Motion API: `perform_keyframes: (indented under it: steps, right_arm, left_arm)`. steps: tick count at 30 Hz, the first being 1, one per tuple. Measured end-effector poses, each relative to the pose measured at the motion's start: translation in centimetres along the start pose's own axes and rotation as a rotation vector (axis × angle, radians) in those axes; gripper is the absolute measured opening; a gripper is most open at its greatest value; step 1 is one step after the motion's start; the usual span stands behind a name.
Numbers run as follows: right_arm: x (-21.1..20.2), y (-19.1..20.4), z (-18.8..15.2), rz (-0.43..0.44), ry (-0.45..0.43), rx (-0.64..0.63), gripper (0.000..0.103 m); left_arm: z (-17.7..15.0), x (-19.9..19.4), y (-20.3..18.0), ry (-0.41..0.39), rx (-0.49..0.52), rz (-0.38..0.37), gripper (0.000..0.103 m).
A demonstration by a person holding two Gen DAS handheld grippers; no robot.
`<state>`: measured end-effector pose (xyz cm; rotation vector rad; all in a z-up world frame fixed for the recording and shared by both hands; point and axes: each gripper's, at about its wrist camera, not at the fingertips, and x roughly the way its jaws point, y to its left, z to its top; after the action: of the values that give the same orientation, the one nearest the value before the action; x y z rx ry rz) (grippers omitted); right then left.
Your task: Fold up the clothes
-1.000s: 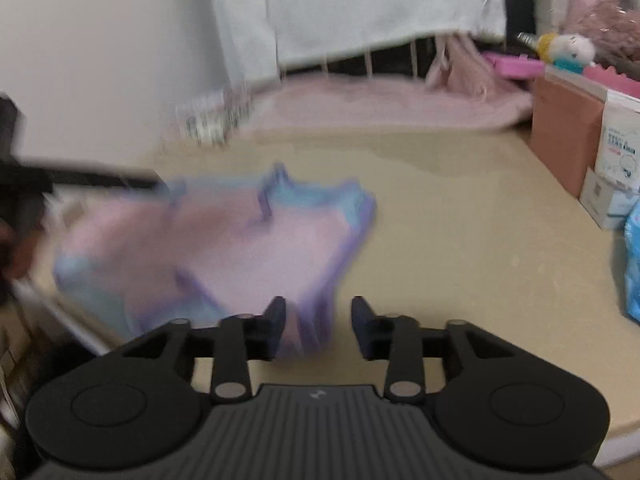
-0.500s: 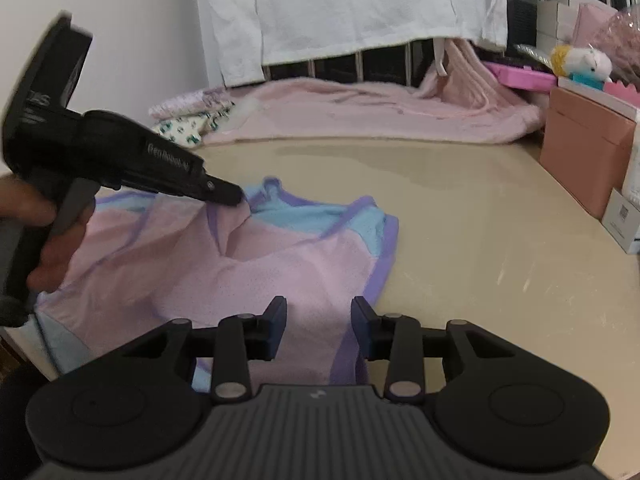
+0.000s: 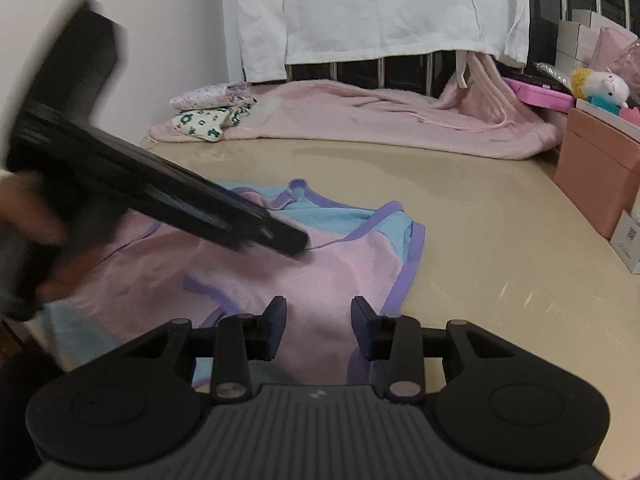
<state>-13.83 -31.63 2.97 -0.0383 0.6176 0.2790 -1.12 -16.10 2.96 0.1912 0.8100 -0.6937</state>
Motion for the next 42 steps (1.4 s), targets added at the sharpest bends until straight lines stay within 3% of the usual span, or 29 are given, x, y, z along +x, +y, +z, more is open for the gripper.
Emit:
perform_keyframes:
  steps: [1, 2, 6, 10, 12, 14, 16, 17, 18, 22, 24, 28, 32, 34, 35, 36, 37, 39, 40, 42]
  right_arm:
    - [-0.5, 0.1, -0.2, 0.003, -0.004, -0.003, 0.037]
    - [-1.0, 0.2, -0.5, 0.006, -0.008, -0.007, 0.037]
    - [-2.3, 0.9, -0.8, 0.008, -0.024, -0.054, 0.037]
    - [-2.8, 0.6, -0.7, -0.004, -0.053, -0.049, 0.037]
    - [-2.3, 0.1, -1.0, -0.020, -0.039, -0.034, 0.038]
    - [-1.6, -0.5, -1.2, -0.034, -0.017, -0.018, 0.037]
    - [-1.2, -1.1, -1.8, -0.030, 0.013, 0.005, 0.026]
    - [-1.1, -1.5, -2.1, -0.028, 0.034, 0.027, 0.007]
    - [-1.3, -2.0, -2.3, -0.023, 0.048, 0.060, 0.005]
    - [-2.2, -4.1, -3.0, 0.020, 0.070, 0.186, 0.007]
    - [-2.5, -4.9, -3.1, 0.011, 0.065, 0.222, 0.013]
    - [-3.2, -5.2, -2.1, 0.044, -0.006, 0.224, 0.022]
    - [-0.1, -5.4, -0.3, 0.053, 0.009, 0.224, 0.028]
    - [2.0, -5.1, 0.4, 0.036, 0.026, 0.208, 0.027]
    - [3.1, -4.9, 0.7, 0.028, 0.034, 0.199, 0.022]
    - [3.8, -4.6, 0.9, -0.003, 0.032, 0.172, 0.004]
    - [4.3, -4.1, 1.0, -0.055, 0.022, 0.128, 0.003]
    - [5.2, -3.6, 1.2, -0.140, 0.001, 0.072, 0.003]
    - [5.4, -3.9, 1.3, -0.157, -0.008, 0.090, 0.003]
    - [5.1, -4.3, 1.7, -0.149, -0.022, 0.129, 0.005]
  left_arm:
    - [-0.2, 0.2, 0.0, 0.001, 0.024, 0.003, 0.007]
    - [-0.5, 0.2, -0.2, 0.003, 0.038, 0.011, 0.002]
    - [-0.8, -1.8, 1.2, -0.056, -0.045, 0.026, 0.002]
    - [-1.3, -3.3, 2.8, -0.076, -0.050, 0.065, 0.002]
    - [-1.6, -3.4, 2.9, -0.069, -0.045, 0.058, 0.005]
    - [-1.8, -3.2, 2.4, -0.048, -0.024, 0.024, 0.028]
    - [-2.1, -2.9, 1.6, -0.031, 0.011, 0.006, 0.035]
    - [-2.2, -2.7, 1.2, -0.025, 0.029, 0.020, 0.035]
    - [-2.4, -2.4, 0.8, -0.019, 0.046, 0.035, 0.034]
    - [-2.7, -1.9, 0.2, -0.029, 0.071, 0.077, 0.034]
    - [-2.7, -2.3, 0.0, -0.030, 0.048, 0.089, 0.034]
    - [-3.5, -5.9, 0.0, -0.112, 0.032, 0.090, 0.037]
    - [-5.6, -10.3, 1.7, -0.178, -0.046, 0.105, 0.046]
    - [-7.2, -12.0, 3.6, -0.183, -0.123, 0.132, 0.046]
    - [-8.3, -12.8, 4.7, -0.184, -0.169, 0.150, 0.047]
    - [-9.3, -13.2, 5.8, -0.182, -0.214, 0.161, 0.047]
    - [-10.6, -13.5, 6.8, -0.172, -0.280, 0.180, 0.047]
    - [-12.6, -13.6, 7.1, -0.156, -0.295, 0.194, 0.045]
    - [-13.6, -13.6, 7.3, -0.147, -0.301, 0.200, 0.042]
    - [-14.6, -14.5, 6.5, -0.203, -0.262, 0.222, 0.043]
